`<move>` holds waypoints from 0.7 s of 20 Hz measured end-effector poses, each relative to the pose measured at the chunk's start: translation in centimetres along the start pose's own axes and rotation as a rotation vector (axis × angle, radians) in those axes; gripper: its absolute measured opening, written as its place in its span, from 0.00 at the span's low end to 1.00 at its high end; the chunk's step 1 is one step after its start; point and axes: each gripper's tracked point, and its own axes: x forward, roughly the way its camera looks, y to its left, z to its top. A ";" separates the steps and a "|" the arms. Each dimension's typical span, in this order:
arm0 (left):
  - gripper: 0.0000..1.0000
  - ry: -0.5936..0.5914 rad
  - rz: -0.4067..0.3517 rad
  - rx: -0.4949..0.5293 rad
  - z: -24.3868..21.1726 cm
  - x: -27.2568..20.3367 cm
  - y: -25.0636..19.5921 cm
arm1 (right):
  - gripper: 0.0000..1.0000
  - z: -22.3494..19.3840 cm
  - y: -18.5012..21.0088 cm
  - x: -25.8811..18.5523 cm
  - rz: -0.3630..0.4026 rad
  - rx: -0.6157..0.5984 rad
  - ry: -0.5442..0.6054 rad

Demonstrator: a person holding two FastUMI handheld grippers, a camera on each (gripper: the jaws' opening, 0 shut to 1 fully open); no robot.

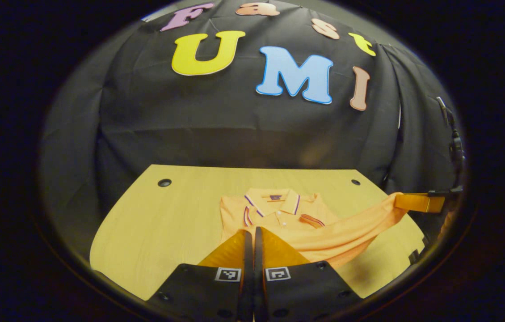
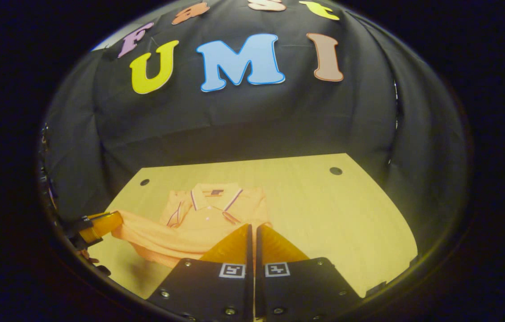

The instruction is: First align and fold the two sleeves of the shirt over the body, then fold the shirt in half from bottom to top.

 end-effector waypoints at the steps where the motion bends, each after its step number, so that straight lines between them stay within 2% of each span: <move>1: 0.06 -0.002 -0.004 -0.002 0.8 1.1 0.2 | 0.02 0.8 0.0 0.8 -0.006 -0.007 -0.001; 7: 0.06 -0.027 -0.019 -0.010 4.3 8.4 2.0 | 0.02 4.4 0.0 7.0 -0.046 -0.034 0.008; 14: 0.06 -0.012 -0.028 0.021 4.9 16.6 3.8 | 0.02 6.1 -0.3 15.3 -0.102 -0.036 0.040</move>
